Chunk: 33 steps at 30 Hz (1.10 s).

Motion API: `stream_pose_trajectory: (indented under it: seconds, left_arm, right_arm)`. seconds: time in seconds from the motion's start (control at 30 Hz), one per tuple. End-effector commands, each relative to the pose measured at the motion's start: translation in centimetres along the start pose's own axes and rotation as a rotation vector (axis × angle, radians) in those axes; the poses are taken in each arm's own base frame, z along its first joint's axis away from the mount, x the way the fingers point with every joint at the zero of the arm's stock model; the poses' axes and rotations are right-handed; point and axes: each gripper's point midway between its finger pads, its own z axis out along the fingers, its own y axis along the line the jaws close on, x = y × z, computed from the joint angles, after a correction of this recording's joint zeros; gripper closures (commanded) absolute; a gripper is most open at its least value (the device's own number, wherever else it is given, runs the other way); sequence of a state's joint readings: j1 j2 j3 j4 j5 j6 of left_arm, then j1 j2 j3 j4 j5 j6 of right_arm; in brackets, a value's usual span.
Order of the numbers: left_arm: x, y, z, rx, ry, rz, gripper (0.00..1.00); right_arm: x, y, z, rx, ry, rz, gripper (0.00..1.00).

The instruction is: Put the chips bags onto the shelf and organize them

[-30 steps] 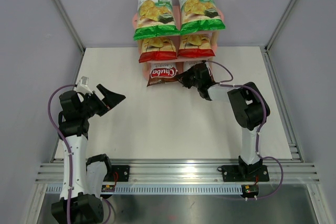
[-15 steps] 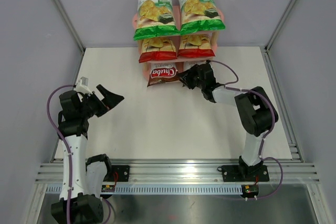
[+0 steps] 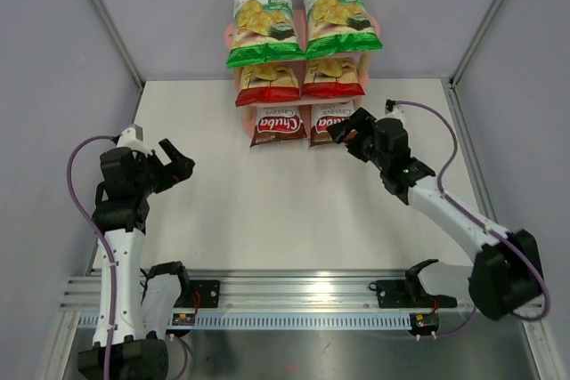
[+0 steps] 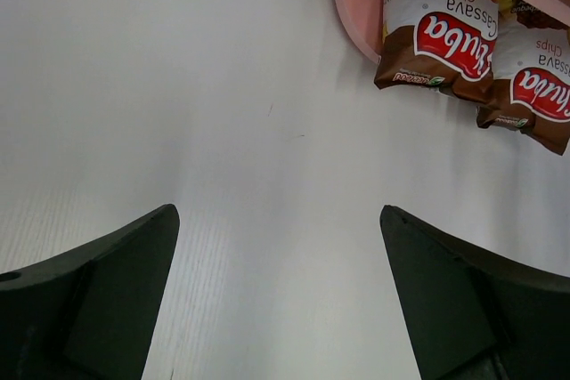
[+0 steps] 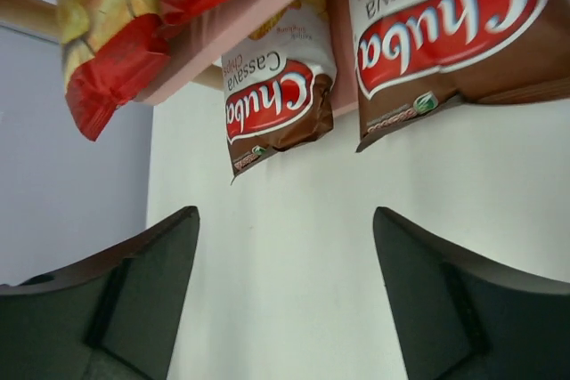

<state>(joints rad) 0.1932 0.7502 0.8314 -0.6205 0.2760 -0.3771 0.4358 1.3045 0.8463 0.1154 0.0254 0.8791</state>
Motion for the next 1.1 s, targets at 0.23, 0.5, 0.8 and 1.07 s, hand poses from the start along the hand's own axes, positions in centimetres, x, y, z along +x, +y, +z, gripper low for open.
stream_pose_trajectory:
  seconds: [0.23,0.5,0.8,1.07]
  left_arm:
    - [-1.8,-0.5,-0.5,-0.019,-0.035,0.117,0.01]
    - [-0.8,-1.6,-1.6,0.008,-0.046,0.24,0.01]
    - [-0.5,-3.0,-5.0,0.082,-0.148,0.289,0.01]
    - [-0.9,-4.0,-7.1,0.144,-0.242,0.331,0.01]
  right_arm:
    - [-8.2,-1.7,-14.4,0.254,-0.208,-0.467,0.01]
    - [-9.7,-1.6,-22.1,0.307,-0.201,-0.584,0.01]
    - [-9.8,-2.5,-26.8,0.359,-0.19,-0.584,0.01]
    - [-10.0,-3.7,-29.0,0.375,-0.235,-0.609,0.01]
